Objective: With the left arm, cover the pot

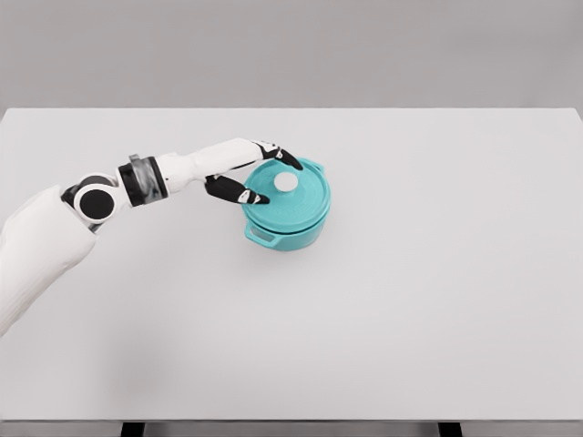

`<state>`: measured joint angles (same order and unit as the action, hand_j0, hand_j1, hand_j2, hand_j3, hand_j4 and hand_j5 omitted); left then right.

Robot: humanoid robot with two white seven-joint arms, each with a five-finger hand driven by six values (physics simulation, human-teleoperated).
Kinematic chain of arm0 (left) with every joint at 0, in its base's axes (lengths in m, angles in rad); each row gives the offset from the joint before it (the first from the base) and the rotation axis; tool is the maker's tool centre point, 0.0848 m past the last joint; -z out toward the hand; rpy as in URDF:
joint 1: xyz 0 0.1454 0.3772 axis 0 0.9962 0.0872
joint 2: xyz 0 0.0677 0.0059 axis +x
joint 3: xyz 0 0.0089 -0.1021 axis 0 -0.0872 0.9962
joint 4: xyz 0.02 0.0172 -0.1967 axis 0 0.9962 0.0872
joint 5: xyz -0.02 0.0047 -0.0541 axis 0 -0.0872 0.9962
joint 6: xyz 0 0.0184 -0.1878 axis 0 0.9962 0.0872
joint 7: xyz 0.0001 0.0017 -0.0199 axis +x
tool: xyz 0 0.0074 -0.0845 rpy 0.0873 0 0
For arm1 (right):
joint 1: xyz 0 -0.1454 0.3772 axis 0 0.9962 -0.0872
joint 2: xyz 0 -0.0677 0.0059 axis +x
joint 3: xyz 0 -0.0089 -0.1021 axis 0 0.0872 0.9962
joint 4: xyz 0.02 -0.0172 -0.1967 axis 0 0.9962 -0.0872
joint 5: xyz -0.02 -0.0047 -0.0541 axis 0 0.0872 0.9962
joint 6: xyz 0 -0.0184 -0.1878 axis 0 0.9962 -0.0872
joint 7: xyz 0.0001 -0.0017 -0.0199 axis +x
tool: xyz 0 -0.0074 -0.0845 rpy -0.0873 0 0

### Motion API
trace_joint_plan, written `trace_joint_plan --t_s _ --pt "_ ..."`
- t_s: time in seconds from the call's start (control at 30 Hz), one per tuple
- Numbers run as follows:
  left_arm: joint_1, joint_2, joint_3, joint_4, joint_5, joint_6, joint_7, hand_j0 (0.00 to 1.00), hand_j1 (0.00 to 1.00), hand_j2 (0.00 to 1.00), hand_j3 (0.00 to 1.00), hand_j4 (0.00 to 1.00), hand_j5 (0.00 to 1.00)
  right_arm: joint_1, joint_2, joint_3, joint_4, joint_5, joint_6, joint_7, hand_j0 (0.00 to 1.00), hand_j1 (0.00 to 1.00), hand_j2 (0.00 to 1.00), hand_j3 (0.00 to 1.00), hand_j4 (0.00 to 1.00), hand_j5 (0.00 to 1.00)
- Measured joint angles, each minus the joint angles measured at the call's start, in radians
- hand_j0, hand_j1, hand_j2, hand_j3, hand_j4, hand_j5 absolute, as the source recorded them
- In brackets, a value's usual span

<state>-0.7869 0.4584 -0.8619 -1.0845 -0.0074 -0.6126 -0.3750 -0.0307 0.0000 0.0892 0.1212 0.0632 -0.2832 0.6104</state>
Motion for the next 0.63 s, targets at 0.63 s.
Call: trace_joint_plan --t_s 0.63 --pt "0.058 0.446 0.025 -0.071 0.291 0.000 -0.053 1.00 1.00 1.00 1.00 1.00 1.00 0.000 0.000 0.000 0.000 0.000 0.000 0.000 1.00 1.00 1.00 1.00 1.00 1.00"
